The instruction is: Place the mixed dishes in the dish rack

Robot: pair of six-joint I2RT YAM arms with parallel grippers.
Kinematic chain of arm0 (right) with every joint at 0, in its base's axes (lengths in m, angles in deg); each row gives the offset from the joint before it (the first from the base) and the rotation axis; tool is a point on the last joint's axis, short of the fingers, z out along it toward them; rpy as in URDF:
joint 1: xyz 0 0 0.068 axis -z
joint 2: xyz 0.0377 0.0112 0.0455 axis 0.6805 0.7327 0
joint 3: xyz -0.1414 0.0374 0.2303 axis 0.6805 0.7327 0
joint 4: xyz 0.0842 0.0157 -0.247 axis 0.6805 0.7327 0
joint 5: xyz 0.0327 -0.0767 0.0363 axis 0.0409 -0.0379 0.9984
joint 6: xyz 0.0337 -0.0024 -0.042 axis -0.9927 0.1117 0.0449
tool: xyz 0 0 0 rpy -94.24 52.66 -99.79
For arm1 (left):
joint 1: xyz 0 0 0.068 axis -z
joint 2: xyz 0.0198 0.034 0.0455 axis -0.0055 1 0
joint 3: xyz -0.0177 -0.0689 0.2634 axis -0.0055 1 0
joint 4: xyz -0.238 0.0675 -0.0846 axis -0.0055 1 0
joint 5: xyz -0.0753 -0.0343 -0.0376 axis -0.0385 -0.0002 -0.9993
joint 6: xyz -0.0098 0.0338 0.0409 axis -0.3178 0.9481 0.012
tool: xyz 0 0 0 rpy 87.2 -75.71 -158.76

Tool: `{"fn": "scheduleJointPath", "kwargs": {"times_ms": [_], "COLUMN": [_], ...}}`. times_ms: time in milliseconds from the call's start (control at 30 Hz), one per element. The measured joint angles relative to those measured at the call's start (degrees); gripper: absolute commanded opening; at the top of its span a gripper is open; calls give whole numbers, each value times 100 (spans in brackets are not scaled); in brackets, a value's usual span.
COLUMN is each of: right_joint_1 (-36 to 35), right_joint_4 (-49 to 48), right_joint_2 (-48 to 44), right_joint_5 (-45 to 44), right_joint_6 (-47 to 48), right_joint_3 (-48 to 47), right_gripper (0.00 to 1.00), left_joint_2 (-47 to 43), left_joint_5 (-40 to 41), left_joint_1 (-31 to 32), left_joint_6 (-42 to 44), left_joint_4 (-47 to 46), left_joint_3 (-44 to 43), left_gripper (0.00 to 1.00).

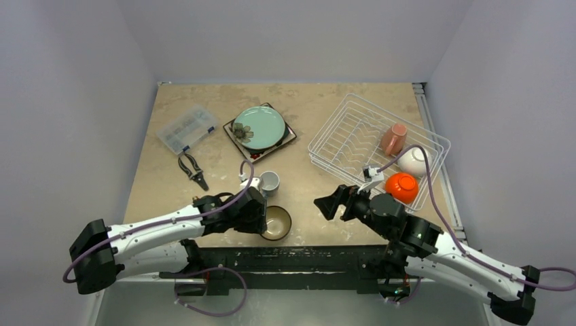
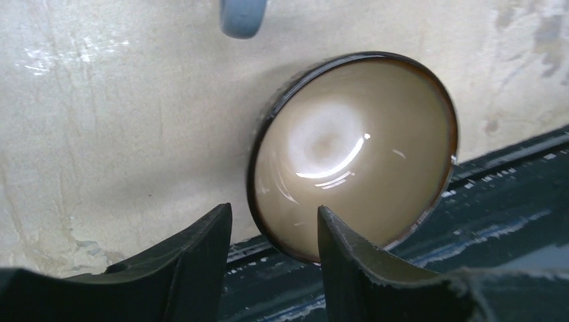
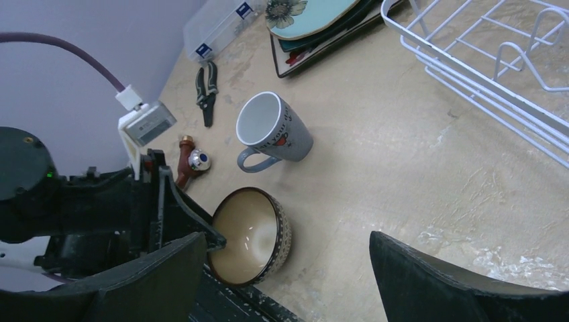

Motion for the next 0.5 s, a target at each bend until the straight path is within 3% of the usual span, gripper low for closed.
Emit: {"fn": "scheduleJointPath", "kwargs": {"times_ms": [200,500], "right_joint_1": [0,0], "right_joint_4": [160,188], "right_joint_2": [-232,81], "right_joint_5": [-31,-28], "right_joint_6": [-96,-138], "right_joint_3": [22,24], "right_gripper": [93,93], "left_joint_2": [522,870], "left_joint_5": [592,772], "left_joint_1": [247,273], "left_joint_6": [-85,-57], "left_joint_4": [-2,-234], "left_joint_3": [-2,-11], "left_gripper": [40,24]}}
